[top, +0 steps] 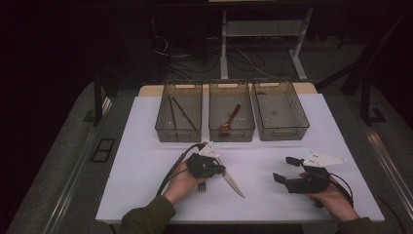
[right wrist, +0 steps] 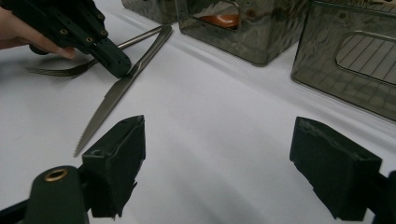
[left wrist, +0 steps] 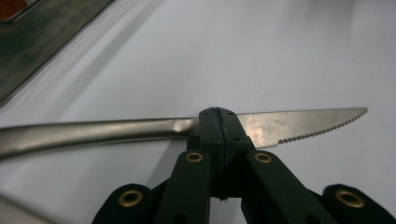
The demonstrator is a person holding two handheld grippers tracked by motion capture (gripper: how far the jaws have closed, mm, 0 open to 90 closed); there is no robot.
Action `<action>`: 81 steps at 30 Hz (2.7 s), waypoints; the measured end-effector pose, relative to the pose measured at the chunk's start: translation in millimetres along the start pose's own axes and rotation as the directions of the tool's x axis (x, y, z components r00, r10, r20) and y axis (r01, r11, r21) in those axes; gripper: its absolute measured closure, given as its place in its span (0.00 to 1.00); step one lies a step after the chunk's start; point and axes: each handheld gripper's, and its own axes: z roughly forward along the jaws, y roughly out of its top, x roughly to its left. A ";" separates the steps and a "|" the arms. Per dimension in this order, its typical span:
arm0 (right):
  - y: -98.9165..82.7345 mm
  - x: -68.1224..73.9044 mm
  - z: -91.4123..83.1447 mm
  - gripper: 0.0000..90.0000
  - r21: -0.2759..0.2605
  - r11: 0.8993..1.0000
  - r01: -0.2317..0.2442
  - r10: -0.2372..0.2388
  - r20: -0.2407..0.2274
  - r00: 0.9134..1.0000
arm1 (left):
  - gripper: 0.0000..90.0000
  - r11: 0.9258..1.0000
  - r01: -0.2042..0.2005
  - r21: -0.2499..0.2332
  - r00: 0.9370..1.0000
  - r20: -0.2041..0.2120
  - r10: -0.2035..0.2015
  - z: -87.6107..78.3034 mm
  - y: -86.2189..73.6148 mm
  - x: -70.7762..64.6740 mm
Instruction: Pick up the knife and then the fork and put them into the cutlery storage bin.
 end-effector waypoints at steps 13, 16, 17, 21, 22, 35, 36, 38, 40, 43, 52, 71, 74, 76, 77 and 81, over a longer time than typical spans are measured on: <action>-0.1 -0.3 -0.6 0.20 0.000 1.000 -0.002 0.002 -0.003 1.000 | 0.99 0.999 -0.019 -0.027 1.000 0.012 0.020 25.7 23.1 8.3; 0.0 -0.3 -0.8 0.20 -0.002 1.000 -0.004 0.004 -0.003 1.000 | 0.99 1.000 -0.022 -0.020 1.000 0.016 0.022 29.9 27.7 10.3; 0.0 -0.3 -0.8 0.20 -0.003 1.000 -0.004 0.004 -0.004 1.000 | 0.99 1.000 -0.014 -0.025 1.000 0.017 0.015 31.9 29.2 10.7; -0.1 -0.4 -0.9 0.20 -0.004 1.000 -0.004 0.004 -0.004 1.000 | 0.99 0.999 -0.027 -0.025 0.999 0.021 0.027 38.1 35.1 15.0; -0.1 -0.5 -0.9 0.20 -0.004 1.000 -0.004 0.004 -0.003 1.000 | 0.99 0.999 -0.027 -0.028 0.999 0.022 0.028 39.4 36.0 15.6; -0.6 -1.1 -2.4 0.20 -0.007 1.000 -0.003 0.003 -0.003 1.000 | 0.96 0.998 0.017 -0.068 0.998 -0.060 -0.021 10.5 35.2 37.6; -0.6 -1.1 -2.5 0.20 -0.007 1.000 -0.003 0.003 -0.003 1.000 | 0.96 0.997 0.025 -0.070 0.996 -0.079 -0.031 6.4 33.2 41.9; -0.6 -1.1 -2.5 0.20 -0.008 1.000 -0.004 0.003 -0.002 1.000 | 0.98 0.998 0.038 -0.057 0.992 -0.120 -0.044 -1.5 29.1 50.9; -0.6 -0.9 -2.3 0.20 -0.007 1.000 -0.003 0.003 -0.002 1.000 | 0.98 0.997 0.052 -0.057 0.987 -0.149 -0.060 -6.2 24.9 58.2; -0.5 -0.5 -1.8 0.20 -0.004 1.000 -0.005 0.005 -0.003 1.000 | 0.99 0.997 0.068 -0.041 0.981 -0.178 -0.074 -6.9 20.3 65.6; -0.8 -1.0 -2.2 0.20 -0.005 1.000 -0.002 0.002 -0.003 1.000 | 0.99 0.998 0.065 0.004 0.968 -0.243 -0.062 2.5 18.0 69.2; -1.0 -1.9 -2.9 0.20 -0.007 1.000 -0.008 0.008 0.001 1.000 | 0.99 0.995 0.040 0.092 0.989 -0.144 -0.027 0.3 18.8 51.4; -0.9 -1.6 -3.1 0.20 -0.008 1.000 -0.007 0.007 0.000 1.000 | 0.99 0.994 0.016 0.110 0.993 -0.118 -0.003 -0.8 18.5 45.7; -0.8 -1.4 -3.2 0.20 -0.008 1.000 -0.005 0.005 0.000 1.000 | 0.99 0.994 0.012 0.112 0.994 -0.108 0.001 -0.8 18.3 43.4; -0.8 -1.3 -3.2 0.20 -0.008 1.000 -0.004 0.004 0.000 1.000 | 0.99 0.994 0.011 0.109 0.994 -0.106 0.000 -0.6 18.2 43.4; -0.7 -1.2 -2.9 0.20 -0.007 1.000 -0.004 0.004 0.000 1.000 | 0.99 0.996 0.022 0.082 0.997 -0.081 -0.016 -1.7 20.3 44.8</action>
